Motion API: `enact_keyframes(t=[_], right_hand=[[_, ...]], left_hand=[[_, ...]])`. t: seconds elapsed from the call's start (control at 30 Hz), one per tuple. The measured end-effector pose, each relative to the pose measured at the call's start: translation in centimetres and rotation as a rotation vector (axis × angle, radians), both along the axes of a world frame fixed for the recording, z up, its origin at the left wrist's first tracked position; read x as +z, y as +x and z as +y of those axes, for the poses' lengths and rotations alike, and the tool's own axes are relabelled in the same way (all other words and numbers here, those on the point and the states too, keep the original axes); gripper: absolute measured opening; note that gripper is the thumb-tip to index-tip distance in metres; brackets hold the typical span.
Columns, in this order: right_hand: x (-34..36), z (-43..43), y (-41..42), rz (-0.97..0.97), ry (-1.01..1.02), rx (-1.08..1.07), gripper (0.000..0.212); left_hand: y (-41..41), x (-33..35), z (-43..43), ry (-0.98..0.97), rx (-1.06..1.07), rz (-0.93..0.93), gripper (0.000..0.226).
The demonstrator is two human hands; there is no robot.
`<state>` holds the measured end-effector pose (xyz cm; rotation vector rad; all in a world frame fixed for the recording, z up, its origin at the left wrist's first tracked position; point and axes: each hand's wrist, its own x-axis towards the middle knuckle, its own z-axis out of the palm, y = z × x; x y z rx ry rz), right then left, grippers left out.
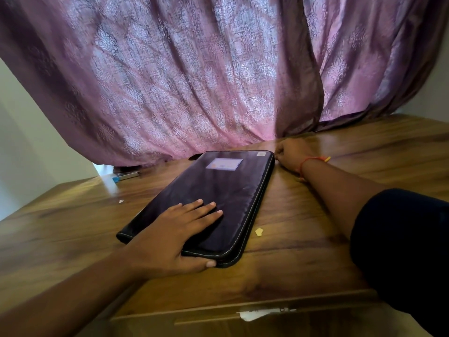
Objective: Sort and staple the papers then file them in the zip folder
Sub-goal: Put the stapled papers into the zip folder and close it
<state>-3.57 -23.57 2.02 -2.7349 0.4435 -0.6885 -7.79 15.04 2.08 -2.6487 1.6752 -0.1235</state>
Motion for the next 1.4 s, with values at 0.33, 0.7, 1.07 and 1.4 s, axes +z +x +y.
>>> enact_keyframes(t=[0.33,0.7,1.07,1.4], right_hand=[[-0.3,0.0,0.3,-0.011,0.111,0.038,0.007],[-0.6,-1.3,0.5,-0.02,0.192,0.147,0.015],[-0.6,-0.2,1.8,-0.062,0.105,-0.035,0.017],[-0.4,-0.2,2.5,-0.059,0.057,0.042,0.024]], left_hand=[[0.0,-0.2,-0.7,0.004,0.056,0.013,0.087],[-0.2,0.1,-0.7,0.027,0.064,0.015,0.087],[0.1,-0.2,-0.3,0.047,0.051,0.002,0.087],[-0.5,0.6,-0.9,0.119,0.096,0.014,0.089]])
